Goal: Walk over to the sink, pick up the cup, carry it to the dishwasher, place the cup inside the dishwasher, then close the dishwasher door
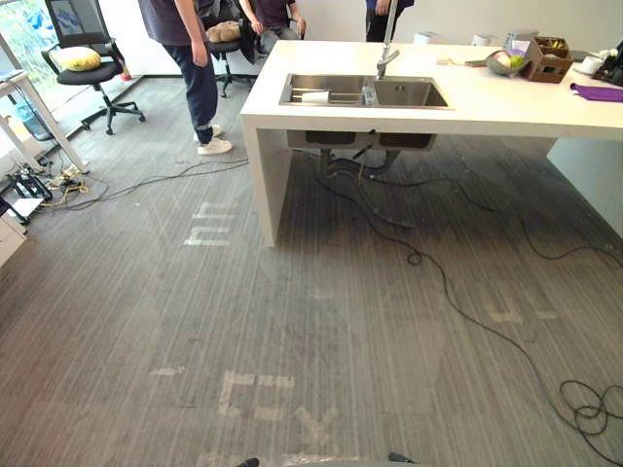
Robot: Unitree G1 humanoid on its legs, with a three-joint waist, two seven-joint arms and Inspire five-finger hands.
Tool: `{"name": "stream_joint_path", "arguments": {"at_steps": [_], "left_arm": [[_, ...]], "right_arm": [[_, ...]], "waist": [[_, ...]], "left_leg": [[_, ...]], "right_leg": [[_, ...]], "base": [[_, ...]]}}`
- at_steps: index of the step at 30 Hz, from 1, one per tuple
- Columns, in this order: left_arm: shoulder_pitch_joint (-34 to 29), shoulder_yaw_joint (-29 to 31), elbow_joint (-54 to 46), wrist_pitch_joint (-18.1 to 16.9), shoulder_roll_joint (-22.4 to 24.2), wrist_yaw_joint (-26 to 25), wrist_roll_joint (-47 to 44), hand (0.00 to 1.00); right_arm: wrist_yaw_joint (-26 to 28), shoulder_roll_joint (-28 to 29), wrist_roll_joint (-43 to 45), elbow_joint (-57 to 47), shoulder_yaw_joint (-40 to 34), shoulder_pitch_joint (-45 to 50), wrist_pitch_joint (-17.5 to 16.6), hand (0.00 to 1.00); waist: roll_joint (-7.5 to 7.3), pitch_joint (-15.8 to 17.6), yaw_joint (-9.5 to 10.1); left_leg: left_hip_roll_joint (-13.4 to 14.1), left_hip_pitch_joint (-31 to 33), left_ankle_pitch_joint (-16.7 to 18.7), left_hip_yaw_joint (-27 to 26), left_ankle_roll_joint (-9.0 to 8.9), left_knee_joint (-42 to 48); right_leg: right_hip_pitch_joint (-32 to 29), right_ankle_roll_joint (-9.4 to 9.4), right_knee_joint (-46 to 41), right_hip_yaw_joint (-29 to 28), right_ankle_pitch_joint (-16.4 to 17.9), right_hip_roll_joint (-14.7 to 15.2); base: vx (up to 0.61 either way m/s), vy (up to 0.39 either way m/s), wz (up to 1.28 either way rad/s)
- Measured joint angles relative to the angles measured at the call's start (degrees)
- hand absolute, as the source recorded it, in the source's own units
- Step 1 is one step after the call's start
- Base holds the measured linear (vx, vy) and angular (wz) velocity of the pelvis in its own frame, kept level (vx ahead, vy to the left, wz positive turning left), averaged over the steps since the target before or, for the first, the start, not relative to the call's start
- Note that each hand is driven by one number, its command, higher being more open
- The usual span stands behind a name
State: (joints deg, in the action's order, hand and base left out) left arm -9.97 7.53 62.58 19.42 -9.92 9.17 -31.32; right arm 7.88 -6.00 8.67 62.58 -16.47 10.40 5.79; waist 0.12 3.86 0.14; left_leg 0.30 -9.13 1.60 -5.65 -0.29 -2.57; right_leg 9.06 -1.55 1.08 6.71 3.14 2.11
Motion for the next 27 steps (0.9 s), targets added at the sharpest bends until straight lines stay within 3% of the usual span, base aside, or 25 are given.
{"name": "stream_joint_path", "arguments": {"at_steps": [2,4,10,18,24,27], "left_arm": [[0.36,-0.63,-1.55,-1.3,0.53,-0.03,1.84,1.0],[0.34,-1.31,-2.42,-2.09,0.55,-0.35,2.62,1.0],[0.12,-1.38,-4.1,-4.49,0.87,-3.03,6.71,1.0],[-0.22,-1.36,-4.13,-12.16,1.97,-4.32,6.02,1.0],[-0.33,-1.64,-4.17,-16.85,2.86,-4.41,4.08,1.0],[-0.28,-1.93,-4.66,-18.7,3.19,-4.62,2.87,1.0]], "right_arm": [[-2.16,0.26,-3.68,-0.32,1.62,-0.09,-4.41,1.0],[-2.75,0.43,-6.51,-0.95,1.7,-0.14,-6.05,1.0],[0.35,0.26,-6.31,-2.34,1.73,-0.18,-3.38,1.0],[4.9,-0.07,-1.56,-2.37,1.67,0.13,-1.67,1.0],[6.11,0.02,2.65,-2.42,1.69,0.93,-2.67,1.0],[6.75,0.31,4.69,-2.94,1.66,1.19,-3.86,1.0]], "waist": [[-0.14,0.25,-0.01],[-0.33,1.27,-0.08],[-0.07,1.83,-0.05],[-0.11,1.93,-0.08],[-0.08,2.01,-0.23],[-0.17,2.9,-0.45]], "left_leg": [[0.28,-0.02,-0.03,-0.01,-0.31,-0.49],[0.4,-0.03,-0.06,-0.11,-0.52,-0.85],[0.83,-0.61,0.67,-1.65,-1.79,-1.07],[0.84,-1.24,1.07,-1.91,-2.39,-1.12],[0.8,-1.72,1.07,-1.12,-2.38,-1.27],[0.26,-2.04,1.13,-1.12,-2.29,-1.12]], "right_leg": [[-0.04,-0.04,0.37,0.18,-0.02,-0.29],[-0.14,-0.06,0.59,0.22,-0.03,-0.43],[0.3,-0.58,1.32,0.25,-0.06,-0.74],[1.15,-2.54,1.32,3.51,0.62,-0.44],[1.88,-3.17,0.48,5.99,1.05,-0.19],[-0.22,-3.7,-6.15,7.53,4.46,1.36]], "base": [[0.02,-0.039,-0.01],[0.02,-0.042,-0.03],[0.02,-0.033,-0.1],[0.0,-0.026,0.03],[-0.02,-0.027,0.14],[-0.05,0.007,0.21]]}}
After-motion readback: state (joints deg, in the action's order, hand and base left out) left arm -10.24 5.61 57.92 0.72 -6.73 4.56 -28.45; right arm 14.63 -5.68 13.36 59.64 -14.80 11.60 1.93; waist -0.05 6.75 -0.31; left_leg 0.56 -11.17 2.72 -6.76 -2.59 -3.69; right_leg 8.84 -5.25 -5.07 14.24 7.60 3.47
